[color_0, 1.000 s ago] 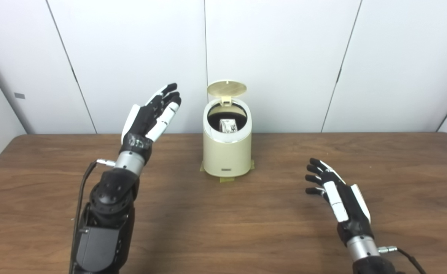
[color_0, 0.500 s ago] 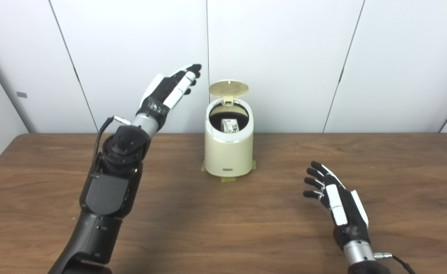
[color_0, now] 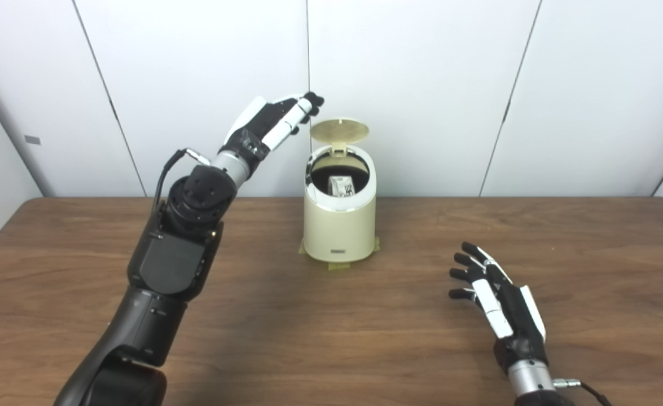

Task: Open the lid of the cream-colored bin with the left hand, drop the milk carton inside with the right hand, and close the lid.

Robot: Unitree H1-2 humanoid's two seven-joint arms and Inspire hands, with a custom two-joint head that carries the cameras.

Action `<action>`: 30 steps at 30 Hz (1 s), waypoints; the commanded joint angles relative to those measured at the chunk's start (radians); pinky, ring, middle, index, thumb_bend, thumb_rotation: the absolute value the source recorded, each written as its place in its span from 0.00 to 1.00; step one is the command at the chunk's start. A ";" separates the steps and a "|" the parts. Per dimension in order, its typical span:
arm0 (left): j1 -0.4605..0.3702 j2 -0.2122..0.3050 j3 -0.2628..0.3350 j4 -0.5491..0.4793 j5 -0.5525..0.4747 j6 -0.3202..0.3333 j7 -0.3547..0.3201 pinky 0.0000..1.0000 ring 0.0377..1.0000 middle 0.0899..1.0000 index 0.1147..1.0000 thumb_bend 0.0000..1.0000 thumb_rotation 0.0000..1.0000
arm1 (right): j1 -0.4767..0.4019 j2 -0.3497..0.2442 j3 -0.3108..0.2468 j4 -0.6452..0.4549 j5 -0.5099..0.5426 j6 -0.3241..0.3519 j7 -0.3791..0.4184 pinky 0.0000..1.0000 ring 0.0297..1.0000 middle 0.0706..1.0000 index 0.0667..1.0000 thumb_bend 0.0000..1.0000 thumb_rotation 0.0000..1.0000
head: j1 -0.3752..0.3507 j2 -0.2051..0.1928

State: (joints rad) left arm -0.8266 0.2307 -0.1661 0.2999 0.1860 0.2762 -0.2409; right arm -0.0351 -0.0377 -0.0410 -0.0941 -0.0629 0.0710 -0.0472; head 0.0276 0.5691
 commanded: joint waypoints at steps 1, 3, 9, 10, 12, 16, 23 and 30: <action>-0.078 0.009 -0.004 -0.020 0.029 -0.039 0.022 0.88 0.86 0.81 0.78 0.36 0.97 | -0.020 0.005 -0.004 -0.028 0.009 -0.030 -0.003 0.60 0.76 0.81 0.82 0.65 0.85 | 0.000 0.001; -0.074 0.008 -0.010 -0.031 0.044 -0.038 0.023 0.89 0.86 0.79 0.75 0.35 0.95 | -0.018 0.005 -0.004 -0.031 0.010 -0.025 -0.004 0.60 0.75 0.80 0.82 0.65 0.86 | 0.002 0.003; -0.063 0.013 -0.030 -0.065 0.087 -0.011 0.007 0.97 0.90 0.77 0.71 0.35 0.92 | -0.015 0.007 0.000 -0.027 -0.009 -0.025 -0.015 0.62 0.75 0.78 0.82 0.63 0.85 | 0.002 0.003; -0.060 0.013 -0.030 -0.068 0.084 -0.013 0.002 0.98 0.90 0.77 0.70 0.35 0.90 | -0.015 0.008 0.000 -0.027 -0.009 -0.024 -0.016 0.62 0.75 0.78 0.82 0.62 0.85 | 0.001 0.005; -0.056 0.016 -0.034 -0.078 0.083 -0.009 -0.015 0.99 0.90 0.77 0.71 0.35 0.90 | -0.014 0.008 0.000 -0.027 -0.009 -0.023 -0.016 0.63 0.75 0.79 0.82 0.62 0.85 | 0.000 0.005; -0.046 0.028 -0.052 -0.107 0.101 0.029 -0.047 1.00 0.92 0.79 0.69 0.38 0.94 | -0.012 0.006 0.000 -0.031 0.003 -0.013 -0.007 0.64 0.76 0.79 0.81 0.63 0.86 | 0.001 0.009; -0.020 0.049 -0.088 -0.157 0.148 0.028 -0.066 0.92 0.87 0.77 0.65 0.37 0.92 | -0.003 0.008 -0.003 -0.057 0.051 0.019 0.021 0.64 0.78 0.80 0.80 0.65 0.88 | -0.004 0.016; 0.007 0.088 -0.171 -0.244 0.262 0.047 -0.109 0.82 0.84 0.78 0.63 0.38 0.95 | 0.012 -0.005 -0.002 -0.085 0.074 0.039 0.036 0.69 0.81 0.81 0.80 0.62 0.91 | 0.005 0.023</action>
State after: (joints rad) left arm -0.7713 0.2982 -0.3335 0.0932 0.4097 0.3316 -0.3484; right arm -0.0026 -0.0327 -0.0412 -0.1378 0.0021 0.1156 -0.0214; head 0.0322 0.5906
